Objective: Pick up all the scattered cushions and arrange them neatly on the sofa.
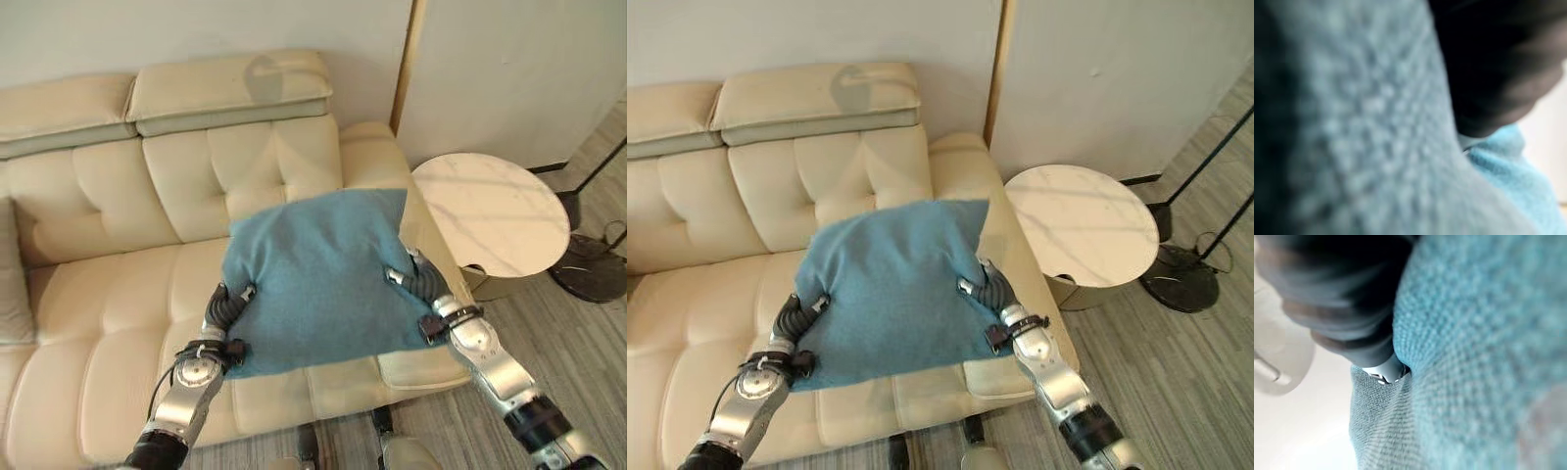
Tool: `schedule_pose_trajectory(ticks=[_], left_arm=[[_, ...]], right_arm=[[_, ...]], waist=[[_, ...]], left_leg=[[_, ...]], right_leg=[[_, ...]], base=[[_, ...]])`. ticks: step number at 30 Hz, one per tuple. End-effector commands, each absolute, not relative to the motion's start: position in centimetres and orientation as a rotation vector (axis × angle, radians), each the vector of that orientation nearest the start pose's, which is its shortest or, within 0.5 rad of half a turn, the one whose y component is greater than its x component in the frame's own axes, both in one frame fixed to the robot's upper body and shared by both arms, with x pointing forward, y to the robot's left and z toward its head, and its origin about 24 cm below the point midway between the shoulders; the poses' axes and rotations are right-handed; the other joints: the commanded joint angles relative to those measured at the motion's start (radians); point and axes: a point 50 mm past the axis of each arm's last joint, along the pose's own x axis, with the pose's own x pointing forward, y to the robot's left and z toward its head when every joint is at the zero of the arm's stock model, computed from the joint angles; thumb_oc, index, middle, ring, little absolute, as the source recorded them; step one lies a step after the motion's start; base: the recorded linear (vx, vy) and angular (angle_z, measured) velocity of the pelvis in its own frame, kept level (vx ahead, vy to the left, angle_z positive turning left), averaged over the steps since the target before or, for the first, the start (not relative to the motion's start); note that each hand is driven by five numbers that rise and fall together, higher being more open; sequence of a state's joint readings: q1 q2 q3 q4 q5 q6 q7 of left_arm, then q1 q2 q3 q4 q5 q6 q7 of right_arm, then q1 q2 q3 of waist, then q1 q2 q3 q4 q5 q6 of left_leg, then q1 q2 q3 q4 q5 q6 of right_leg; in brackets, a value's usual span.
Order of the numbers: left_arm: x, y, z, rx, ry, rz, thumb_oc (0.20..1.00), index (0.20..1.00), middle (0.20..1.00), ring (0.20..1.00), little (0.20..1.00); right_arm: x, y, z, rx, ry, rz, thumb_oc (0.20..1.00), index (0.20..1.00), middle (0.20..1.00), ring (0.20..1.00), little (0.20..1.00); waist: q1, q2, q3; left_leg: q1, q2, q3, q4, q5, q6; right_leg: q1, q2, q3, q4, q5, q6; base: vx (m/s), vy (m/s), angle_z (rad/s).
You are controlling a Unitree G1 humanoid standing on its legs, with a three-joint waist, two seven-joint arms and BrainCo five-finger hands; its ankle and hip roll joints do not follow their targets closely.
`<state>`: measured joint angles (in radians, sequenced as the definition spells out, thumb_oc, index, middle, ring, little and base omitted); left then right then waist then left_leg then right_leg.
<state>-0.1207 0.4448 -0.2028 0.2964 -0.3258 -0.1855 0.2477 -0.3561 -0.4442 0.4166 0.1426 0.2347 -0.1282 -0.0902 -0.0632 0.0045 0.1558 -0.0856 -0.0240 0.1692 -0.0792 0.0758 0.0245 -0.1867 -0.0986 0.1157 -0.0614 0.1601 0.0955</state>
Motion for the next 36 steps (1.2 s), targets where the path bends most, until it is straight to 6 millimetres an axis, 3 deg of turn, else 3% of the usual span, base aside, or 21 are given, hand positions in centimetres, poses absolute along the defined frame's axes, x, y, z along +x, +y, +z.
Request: schedule_pose_trajectory(ticks=[1,2,3,5,6,7,9,11,12,14,15,16,18,22,28,30,33,36], left_arm=[[30.5,16.7,11.7,0.117,-0.417,-0.043,0.2,0.2,0.2,0.2,0.2],[31.2,16.6,12.9,0.119,-0.456,-0.035,0.2,0.2,0.2,0.2,0.2],[32.6,16.6,15.4,0.161,-0.534,-0.018,0.2,0.2,0.2,0.2,0.2],[33.4,16.5,16.8,0.173,-0.57,-0.001,0.2,0.2,0.2,0.2,0.2],[35.9,16.3,21.6,0.222,-0.672,0.068,0.2,0.2,0.2,0.2,0.2],[37.3,16.4,24.7,0.228,-0.721,0.129,0.2,0.2,0.2,0.2,0.2],[38.5,17.2,31.4,0.314,-0.833,0.264,0.2,0.2,0.2,0.2,0.2],[38.7,17.4,34.5,0.309,-0.864,0.315,0.2,0.2,0.2,0.2,0.2],[38.7,18.8,37.1,0.322,-0.864,0.398,0.2,0.2,0.2,0.2,0.2],[38.8,20.2,38.5,0.373,-0.829,0.458,0.2,0.2,0.2,0.2,0.2],[38.7,20.6,39.2,0.393,-0.815,0.48,0.228,0.228,0.228,0.228,0.228],[38.6,21.0,39.6,0.403,-0.805,0.496,1.0,1.0,1.0,1.0,1.0],[38.5,22.9,39.7,0.449,-0.738,0.534,1.0,1.0,1.0,1.0,1.0],[38.9,24.1,38.7,0.497,-0.661,0.541,1.0,1.0,1.0,1.0,1.0],[39.4,27.6,33.8,0.43,-0.497,0.565,1.0,1.0,1.0,1.0,1.0],[39.4,27.9,33.1,0.425,-0.479,0.567,1.0,1.0,1.0,1.0,1.0],[39.3,29.2,29.8,0.404,-0.427,0.564,1.0,1.0,1.0,1.0,1.0],[39.0,29.0,28.0,0.385,-0.449,0.526,1.0,1.0,1.0,1.0,1.0]], right_arm=[[30.1,-6.7,16.1,-0.134,-0.566,0.485,0.2,0.2,0.2,0.2,0.2],[30.5,-6.1,17.1,-0.135,-0.598,0.482,0.2,0.2,0.2,0.2,0.2],[31.5,-5.2,19.2,-0.166,-0.658,0.469,0.2,0.2,0.2,0.2,0.2],[32.1,-4.7,20.4,-0.179,-0.687,0.455,0.2,0.2,0.2,0.2,0.2],[34.0,-3.5,24.5,-0.199,-0.767,0.383,0.2,0.2,0.2,0.2,0.2],[35.4,-2.8,27.2,-0.184,-0.794,0.315,0.2,0.2,0.2,0.2,0.2],[36.7,-2.8,33.3,-0.252,-0.882,0.189,0.2,0.2,0.2,0.2,0.2],[36.8,-2.2,35.5,-0.261,-0.899,0.167,0.2,0.2,0.2,0.2,0.2],[37.1,-1.8,37.2,-0.294,-0.894,0.153,0.2,0.2,0.2,0.2,0.2],[37.8,-2.4,37.9,-0.324,-0.853,0.136,0.2,0.2,0.2,0.2,0.2],[38.1,-2.4,37.8,-0.336,-0.816,0.146,0.313,0.313,0.313,0.313,0.313],[38.4,-2.7,38.0,-0.339,-0.797,0.145,1.0,1.0,1.0,1.0,1.0],[39.3,-4.3,37.7,-0.346,-0.724,0.131,1.0,1.0,1.0,1.0,1.0],[40.3,-6.0,36.1,-0.317,-0.637,0.122,1.0,1.0,1.0,1.0,1.0],[41.5,-9.1,32.0,-0.174,-0.516,0.125,1.0,1.0,1.0,1.0,1.0],[41.6,-9.5,31.3,-0.16,-0.503,0.119,1.0,1.0,1.0,1.0,1.0],[41.4,-9.9,29.3,-0.117,-0.496,0.135,1.0,1.0,1.0,1.0,1.0],[40.7,-10.1,28.8,-0.126,-0.54,0.157,1.0,1.0,1.0,1.0,1.0]], waist=[[0.019,-0.03,-0.006],[0.023,-0.026,0.0],[0.032,-0.016,0.016],[0.038,-0.015,0.025],[0.056,-0.013,0.054],[0.068,-0.013,0.073],[0.098,-0.01,0.105],[0.106,-0.013,0.118],[0.119,-0.017,0.132],[0.127,-0.021,0.137],[0.133,-0.021,0.142],[0.137,-0.021,0.143],[0.14,-0.021,0.156],[0.13,-0.025,0.172],[0.093,-0.049,0.212],[0.086,-0.054,0.214],[0.075,-0.061,0.229],[0.071,-0.064,0.237]], left_leg=[[-0.007,-0.003,-0.011,0.111,-0.155,-0.049],[-0.033,-0.005,-0.013,0.115,-0.15,-0.049],[-0.076,-0.007,-0.019,0.123,-0.144,-0.051],[-0.103,-0.008,-0.021,0.133,-0.141,-0.052],[-0.165,-0.004,-0.029,0.156,-0.133,-0.055],[-0.196,0.001,-0.039,0.161,-0.126,-0.059],[-0.255,0.011,-0.069,0.172,-0.115,-0.069],[-0.282,0.018,-0.082,0.173,-0.107,-0.076],[-0.312,0.021,-0.095,0.173,-0.101,-0.08],[-0.338,0.026,-0.109,0.174,-0.094,-0.084],[-0.351,0.03,-0.117,0.174,-0.088,-0.087],[-0.363,0.031,-0.121,0.174,-0.085,-0.089],[-0.389,0.037,-0.137,0.162,-0.069,-0.096],[-0.417,0.04,-0.144,0.15,-0.052,-0.101],[-0.451,0.044,-0.143,0.129,-0.03,-0.111],[-0.457,0.042,-0.143,0.124,-0.023,-0.111],[-0.452,0.039,-0.129,0.129,-0.032,-0.107],[-0.436,0.037,-0.126,0.137,-0.04,-0.105]], right_leg=[[-0.044,-0.051,-0.015,0.098,-0.098,0.082],[-0.071,-0.056,-0.019,0.107,-0.094,0.081],[-0.113,-0.063,-0.021,0.117,-0.09,0.082],[-0.137,-0.066,-0.022,0.124,-0.087,0.082],[-0.188,-0.069,-0.033,0.135,-0.076,0.086],[-0.213,-0.068,-0.04,0.135,-0.069,0.089],[-0.256,-0.061,-0.064,0.137,-0.07,0.091],[-0.281,-0.056,-0.072,0.141,-0.069,0.091],[-0.315,-0.047,-0.077,0.144,-0.066,0.092],[-0.336,-0.044,-0.084,0.143,-0.063,0.093],[-0.348,-0.045,-0.088,0.143,-0.061,0.095],[-0.356,-0.046,-0.092,0.14,-0.06,0.095],[-0.38,-0.042,-0.095,0.136,-0.055,0.092],[-0.407,-0.036,-0.097,0.13,-0.051,0.089],[-0.445,-0.021,-0.085,0.116,-0.035,0.086],[-0.453,-0.02,-0.082,0.113,-0.028,0.087],[-0.453,-0.017,-0.067,0.113,-0.031,0.082],[-0.44,-0.015,-0.059,0.116,-0.033,0.081]], base=[[-0.13,0.037,0.19],[-0.15,0.031,0.16],[-0.13,0.023,0.12],[-0.09,-0.011,0.13],[-0.11,-0.087,0.09],[-0.13,-0.119,0.12],[-0.06,-0.108,0.2],[-0.03,-0.074,0.14],[-0.03,-0.071,0.07],[0.0,-0.071,0.04],[0.02,-0.059,0.05],[0.01,-0.039,0.12],[0.03,-0.06,0.26],[0.01,-0.033,0.18],[0.0,0.0,0.06],[-0.02,0.008,-0.08],[-0.02,0.043,-0.06],[-0.03,0.023,-0.13]])
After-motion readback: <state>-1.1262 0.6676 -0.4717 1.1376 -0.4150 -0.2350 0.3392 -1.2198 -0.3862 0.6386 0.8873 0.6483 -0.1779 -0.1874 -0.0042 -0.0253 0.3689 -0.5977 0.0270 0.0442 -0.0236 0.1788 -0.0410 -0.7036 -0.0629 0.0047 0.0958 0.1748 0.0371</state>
